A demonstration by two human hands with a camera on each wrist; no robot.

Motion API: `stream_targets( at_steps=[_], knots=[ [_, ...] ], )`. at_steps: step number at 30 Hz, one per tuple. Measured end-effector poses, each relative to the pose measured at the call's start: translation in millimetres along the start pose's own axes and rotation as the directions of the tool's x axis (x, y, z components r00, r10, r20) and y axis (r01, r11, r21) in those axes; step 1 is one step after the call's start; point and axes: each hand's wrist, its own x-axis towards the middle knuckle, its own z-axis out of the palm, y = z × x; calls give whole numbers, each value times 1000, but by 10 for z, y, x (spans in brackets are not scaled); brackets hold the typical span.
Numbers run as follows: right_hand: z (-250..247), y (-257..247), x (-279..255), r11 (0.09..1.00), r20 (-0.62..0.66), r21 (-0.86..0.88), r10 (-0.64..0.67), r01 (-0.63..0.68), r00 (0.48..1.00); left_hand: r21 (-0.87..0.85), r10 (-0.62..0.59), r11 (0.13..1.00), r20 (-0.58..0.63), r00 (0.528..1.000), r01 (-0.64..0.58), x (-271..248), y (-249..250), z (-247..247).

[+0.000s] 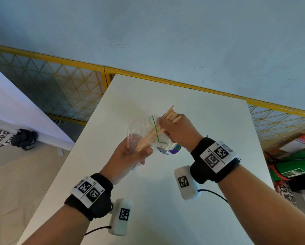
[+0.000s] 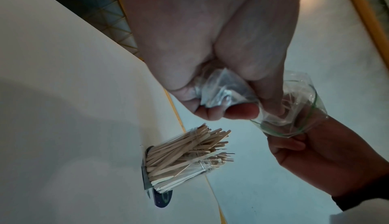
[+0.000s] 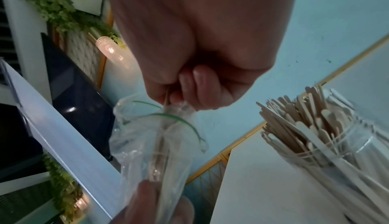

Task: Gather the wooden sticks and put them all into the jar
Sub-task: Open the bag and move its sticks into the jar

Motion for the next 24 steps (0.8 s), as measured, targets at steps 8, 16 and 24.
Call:
stream_targets(
  at_steps=[8,16,24],
  knots=[
    [34,32,49,997,94,-18,79,-78,992,-29,17,999,55,998,-15,68,65,100],
    [78,66,76,995,118,-99,-18,30,993,17,20,1000,36,999,-21,79,37,93],
    [-193,-9,32,998,3,-43,-34,34,999,35,-12,999,56,998,10,128,46,64]
  ],
)
